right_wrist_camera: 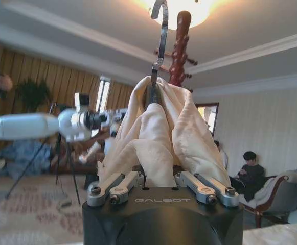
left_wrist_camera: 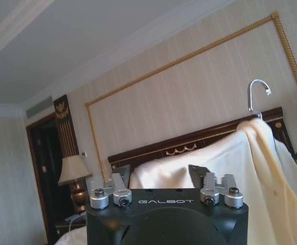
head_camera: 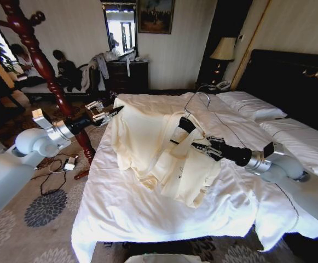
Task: Pick up the clothes from the bed and hang them on the clothes hanger.
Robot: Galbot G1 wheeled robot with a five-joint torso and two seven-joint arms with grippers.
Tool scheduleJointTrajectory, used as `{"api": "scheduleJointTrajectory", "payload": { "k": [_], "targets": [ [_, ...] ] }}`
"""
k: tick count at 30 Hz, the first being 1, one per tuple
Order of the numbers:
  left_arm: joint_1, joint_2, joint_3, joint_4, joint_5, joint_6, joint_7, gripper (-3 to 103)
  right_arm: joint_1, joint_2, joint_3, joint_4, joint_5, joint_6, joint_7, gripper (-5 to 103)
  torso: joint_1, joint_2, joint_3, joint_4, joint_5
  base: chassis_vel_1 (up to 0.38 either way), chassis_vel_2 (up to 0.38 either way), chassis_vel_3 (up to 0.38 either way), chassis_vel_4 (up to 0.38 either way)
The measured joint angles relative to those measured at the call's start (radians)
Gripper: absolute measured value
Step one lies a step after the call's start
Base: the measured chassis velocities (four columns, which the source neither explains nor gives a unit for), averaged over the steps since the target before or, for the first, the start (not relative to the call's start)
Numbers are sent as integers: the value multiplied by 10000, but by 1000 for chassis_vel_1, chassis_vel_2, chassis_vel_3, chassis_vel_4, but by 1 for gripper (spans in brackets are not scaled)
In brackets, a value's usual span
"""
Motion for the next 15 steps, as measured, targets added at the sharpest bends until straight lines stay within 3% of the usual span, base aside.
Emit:
{"api": "scheduleJointTrajectory", "payload": {
  "k": [4, 6, 8, 13, 15],
  "targets": [
    [69, 1, -120, 414, -719, 610, 615, 87, 1, -24, 84, 18, 405, 9, -24, 19, 0, -1, 0, -1, 2, 0, 0, 0, 0],
    [70, 0, -124, 484, -731, 632, 670, 87, 1, -31, 93, 19, 421, 13, -35, 19, 0, 0, 0, -2, 1, 0, 0, 0, 0],
    [37, -1, -156, 634, -851, 676, 746, 97, 0, -53, 116, 65, 443, 21, -62, 19, 0, -1, 1, 1, -2, 0, 0, 0, 0],
    [-139, 53, -188, 460, -919, 562, 872, 100, -17, -87, 117, 87, 109, 22, -155, 19, 0, -1, 0, -2, -1, 0, 0, 0, 0],
    [-331, 362, -21, 134, -715, 332, 1813, 100, -21, -90, 96, -29, -422, 43, -364, 19, 0, -1, 1, -2, 2, 0, 0, 0, 0]
  ]
}}
